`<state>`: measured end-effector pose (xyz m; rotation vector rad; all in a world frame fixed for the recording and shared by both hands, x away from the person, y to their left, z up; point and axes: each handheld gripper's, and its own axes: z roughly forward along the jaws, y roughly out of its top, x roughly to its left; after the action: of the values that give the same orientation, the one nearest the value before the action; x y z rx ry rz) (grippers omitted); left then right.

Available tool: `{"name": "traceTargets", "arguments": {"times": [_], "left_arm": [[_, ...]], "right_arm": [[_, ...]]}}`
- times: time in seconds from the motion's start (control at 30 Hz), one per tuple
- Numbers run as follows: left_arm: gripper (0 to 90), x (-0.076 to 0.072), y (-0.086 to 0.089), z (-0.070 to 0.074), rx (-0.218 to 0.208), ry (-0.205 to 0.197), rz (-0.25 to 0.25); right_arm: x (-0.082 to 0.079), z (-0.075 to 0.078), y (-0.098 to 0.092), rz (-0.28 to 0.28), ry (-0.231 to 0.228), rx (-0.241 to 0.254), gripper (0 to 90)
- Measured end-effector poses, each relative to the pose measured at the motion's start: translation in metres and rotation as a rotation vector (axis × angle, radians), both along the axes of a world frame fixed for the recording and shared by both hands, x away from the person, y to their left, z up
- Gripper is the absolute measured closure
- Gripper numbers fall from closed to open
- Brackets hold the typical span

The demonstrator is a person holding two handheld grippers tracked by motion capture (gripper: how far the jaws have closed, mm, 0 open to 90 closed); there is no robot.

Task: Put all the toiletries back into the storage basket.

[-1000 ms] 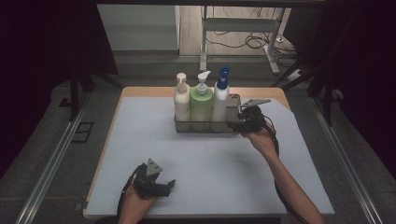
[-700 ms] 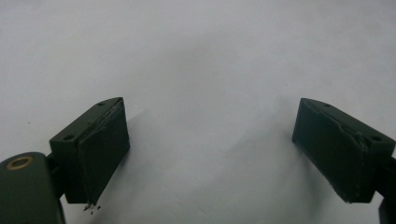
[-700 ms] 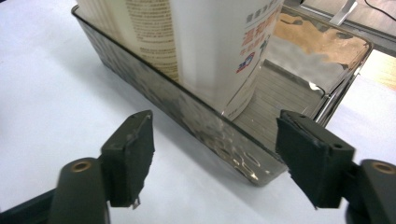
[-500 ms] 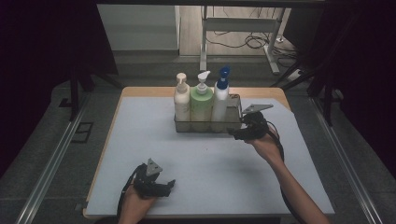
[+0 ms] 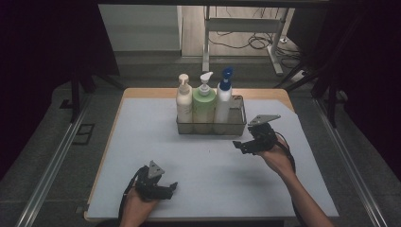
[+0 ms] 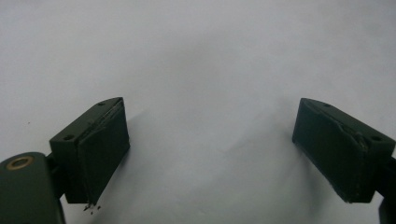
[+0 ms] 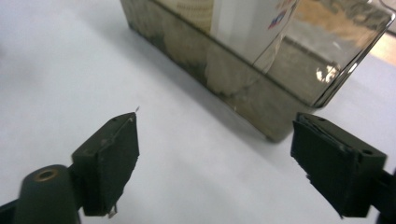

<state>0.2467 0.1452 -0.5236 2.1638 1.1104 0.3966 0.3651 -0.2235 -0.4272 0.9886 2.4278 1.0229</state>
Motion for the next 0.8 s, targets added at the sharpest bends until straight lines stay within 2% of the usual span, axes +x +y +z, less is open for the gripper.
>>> {"name": "traceTargets", "arguments": {"times": [0.3, 0.6, 0.8], "left_arm": [[10.6, 0.0, 0.0, 0.0, 0.0, 0.0, 0.0], [10.6, 0.0, 0.0, 0.0, 0.001, 0.0, 0.0], [10.6, 0.0, 0.0, 0.0, 0.002, -0.002, -0.002]], "right_arm": [[-0.017, -0.002, -0.009, 0.018, -0.008, -0.034, 11.4], [-0.036, -0.002, -0.024, 0.021, -0.003, -0.008, 5.7], [-0.047, -0.012, -0.033, 0.027, 0.013, -0.004, 0.1]]}}
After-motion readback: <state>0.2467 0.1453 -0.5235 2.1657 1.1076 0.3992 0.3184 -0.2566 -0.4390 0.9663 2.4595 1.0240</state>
